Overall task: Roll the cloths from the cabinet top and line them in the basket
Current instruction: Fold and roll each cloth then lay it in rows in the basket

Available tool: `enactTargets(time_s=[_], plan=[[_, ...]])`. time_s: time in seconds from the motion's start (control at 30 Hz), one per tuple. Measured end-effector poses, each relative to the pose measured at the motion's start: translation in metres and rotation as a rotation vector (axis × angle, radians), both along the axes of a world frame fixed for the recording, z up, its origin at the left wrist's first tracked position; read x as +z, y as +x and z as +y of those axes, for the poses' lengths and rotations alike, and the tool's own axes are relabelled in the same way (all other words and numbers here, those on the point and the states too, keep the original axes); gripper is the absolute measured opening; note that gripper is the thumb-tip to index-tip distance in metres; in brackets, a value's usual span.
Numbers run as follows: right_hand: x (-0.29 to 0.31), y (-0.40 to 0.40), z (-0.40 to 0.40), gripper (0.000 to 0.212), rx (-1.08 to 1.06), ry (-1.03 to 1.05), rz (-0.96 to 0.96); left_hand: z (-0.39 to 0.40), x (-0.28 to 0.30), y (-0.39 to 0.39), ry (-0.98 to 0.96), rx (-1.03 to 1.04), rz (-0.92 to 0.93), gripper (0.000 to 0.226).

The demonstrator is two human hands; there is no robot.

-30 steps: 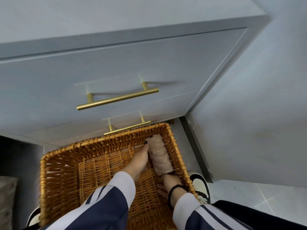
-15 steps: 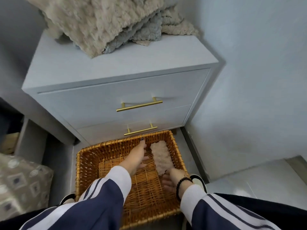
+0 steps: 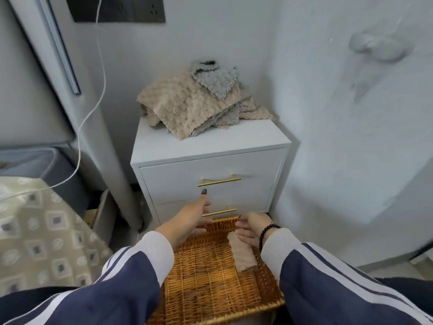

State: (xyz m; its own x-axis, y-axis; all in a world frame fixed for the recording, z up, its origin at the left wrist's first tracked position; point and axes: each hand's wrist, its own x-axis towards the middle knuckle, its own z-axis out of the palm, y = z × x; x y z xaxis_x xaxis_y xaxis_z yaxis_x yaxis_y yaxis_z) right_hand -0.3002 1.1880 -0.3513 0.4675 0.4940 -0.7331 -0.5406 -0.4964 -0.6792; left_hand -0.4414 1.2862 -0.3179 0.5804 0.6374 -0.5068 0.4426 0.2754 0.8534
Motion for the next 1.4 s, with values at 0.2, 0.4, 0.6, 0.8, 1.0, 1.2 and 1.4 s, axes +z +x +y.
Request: enactTargets(time_s=[0.2, 0.4, 0.6, 0.8, 1.0, 1.2, 1.4], plan=[[0.085, -0.016, 0.025, 0.014, 0.131, 0.113, -0.236, 0.001, 0.074, -0.027, 0.125, -0.013, -0.091, 0.042], [0.147, -0.010, 0.041, 0.016, 0.199, 0.249, -0.362, 0.023, 0.113, -0.047, 0.070, 0.120, -0.259, 0.038], [0.155, 0.009, 0.059, 0.011, 0.108, 0.276, -0.367, 0.043, 0.120, -0.036, -0.015, 0.235, -0.332, 0.036], [0.157, 0.020, 0.102, 0.014, 0.030, 0.311, -0.486, 0.065, 0.134, -0.019, -0.078, 0.301, -0.464, 0.035], [0.184, 0.041, 0.155, 0.022, -0.040, 0.398, -0.709, 0.081, 0.141, -0.007, -0.206, 0.299, -0.630, 0.039], [0.225, 0.064, 0.223, 0.027, -0.118, 0.503, -0.691, 0.096, 0.142, 0.000, -0.239, 0.293, -0.669, 0.038], [0.241, 0.057, 0.265, 0.030, 0.041, 0.548, -0.546, 0.102, 0.146, 0.005, -0.233, 0.284, -0.680, 0.038]])
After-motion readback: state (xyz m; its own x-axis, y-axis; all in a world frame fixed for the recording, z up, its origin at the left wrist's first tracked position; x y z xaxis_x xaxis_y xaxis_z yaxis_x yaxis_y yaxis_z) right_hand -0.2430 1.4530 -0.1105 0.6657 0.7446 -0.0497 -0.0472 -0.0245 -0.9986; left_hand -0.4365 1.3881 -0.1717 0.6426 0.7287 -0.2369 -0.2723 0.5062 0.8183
